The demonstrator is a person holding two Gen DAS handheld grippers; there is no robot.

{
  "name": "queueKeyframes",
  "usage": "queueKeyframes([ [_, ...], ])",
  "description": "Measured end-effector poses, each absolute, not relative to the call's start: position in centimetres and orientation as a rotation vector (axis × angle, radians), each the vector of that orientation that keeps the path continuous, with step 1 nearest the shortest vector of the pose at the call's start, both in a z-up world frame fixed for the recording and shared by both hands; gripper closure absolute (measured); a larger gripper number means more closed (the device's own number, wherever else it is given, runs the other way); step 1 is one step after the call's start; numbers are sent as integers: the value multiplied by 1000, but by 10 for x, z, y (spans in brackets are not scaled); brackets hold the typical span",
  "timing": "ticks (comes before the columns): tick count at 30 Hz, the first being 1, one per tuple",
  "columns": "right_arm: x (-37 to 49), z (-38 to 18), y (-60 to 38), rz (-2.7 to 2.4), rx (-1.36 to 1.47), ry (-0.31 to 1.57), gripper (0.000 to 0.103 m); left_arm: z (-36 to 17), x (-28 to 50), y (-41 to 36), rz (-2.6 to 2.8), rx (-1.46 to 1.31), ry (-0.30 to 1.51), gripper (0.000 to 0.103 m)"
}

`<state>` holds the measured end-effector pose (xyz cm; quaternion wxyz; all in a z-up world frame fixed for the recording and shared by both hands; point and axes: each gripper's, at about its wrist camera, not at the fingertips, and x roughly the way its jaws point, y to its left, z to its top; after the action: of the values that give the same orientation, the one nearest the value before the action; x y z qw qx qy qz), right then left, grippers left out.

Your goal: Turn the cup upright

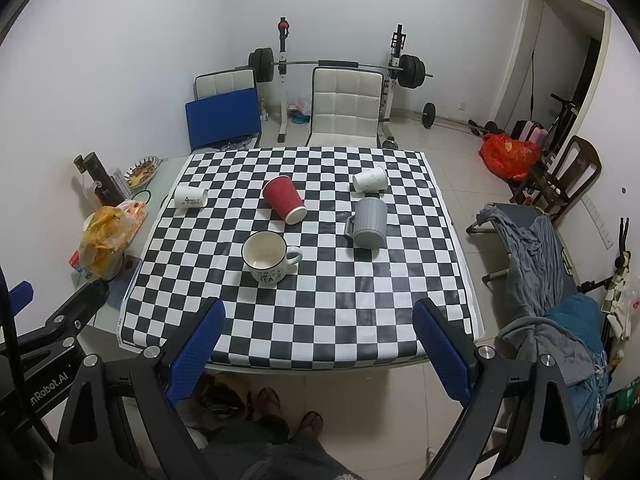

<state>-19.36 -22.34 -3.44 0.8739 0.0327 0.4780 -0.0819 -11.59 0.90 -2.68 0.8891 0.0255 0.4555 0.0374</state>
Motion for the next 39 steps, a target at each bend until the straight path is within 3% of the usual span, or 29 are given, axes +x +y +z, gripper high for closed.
queueKeyframes([
  [39, -193, -26, -226, -174, 61, 992, 7, -25, -117, 11, 76, 50, 942, 1],
])
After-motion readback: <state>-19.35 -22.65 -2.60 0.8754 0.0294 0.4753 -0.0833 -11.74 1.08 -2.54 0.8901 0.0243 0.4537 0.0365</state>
